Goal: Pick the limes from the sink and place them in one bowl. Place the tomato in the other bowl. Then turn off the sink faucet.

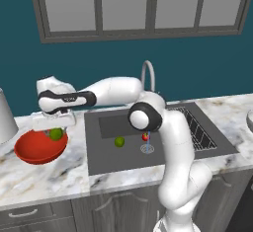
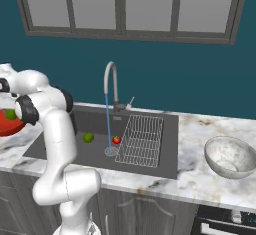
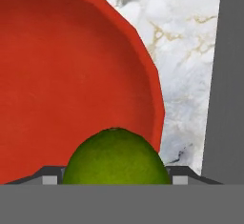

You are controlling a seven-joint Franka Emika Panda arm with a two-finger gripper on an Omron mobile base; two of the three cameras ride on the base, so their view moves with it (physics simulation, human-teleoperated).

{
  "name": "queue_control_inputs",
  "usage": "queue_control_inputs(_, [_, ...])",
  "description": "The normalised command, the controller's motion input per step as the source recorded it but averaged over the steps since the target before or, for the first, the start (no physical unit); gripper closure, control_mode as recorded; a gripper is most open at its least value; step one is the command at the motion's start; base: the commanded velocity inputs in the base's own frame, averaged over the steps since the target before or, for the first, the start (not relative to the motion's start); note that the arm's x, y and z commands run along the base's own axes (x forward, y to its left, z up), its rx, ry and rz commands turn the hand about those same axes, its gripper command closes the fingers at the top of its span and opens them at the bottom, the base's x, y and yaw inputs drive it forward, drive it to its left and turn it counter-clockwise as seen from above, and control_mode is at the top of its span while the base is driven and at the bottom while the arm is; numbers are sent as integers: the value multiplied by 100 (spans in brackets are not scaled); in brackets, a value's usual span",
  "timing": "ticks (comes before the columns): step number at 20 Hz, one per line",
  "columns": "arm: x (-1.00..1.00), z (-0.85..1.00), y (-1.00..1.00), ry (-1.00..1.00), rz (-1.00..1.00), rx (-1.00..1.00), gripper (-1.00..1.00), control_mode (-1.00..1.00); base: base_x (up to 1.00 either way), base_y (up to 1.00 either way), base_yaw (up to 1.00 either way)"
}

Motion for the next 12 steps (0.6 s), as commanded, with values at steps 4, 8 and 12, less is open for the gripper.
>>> queue_control_inputs(4, [-6, -18, 12, 0, 0, 0, 100, -100, 0, 0, 0])
queue_control_inputs(8, [-8, -11, 9, 0, 0, 0, 100, -100, 0, 0, 0])
queue_control_inputs(12, [-12, -5, 9, -2, 0, 0, 100, -100, 0, 0, 0])
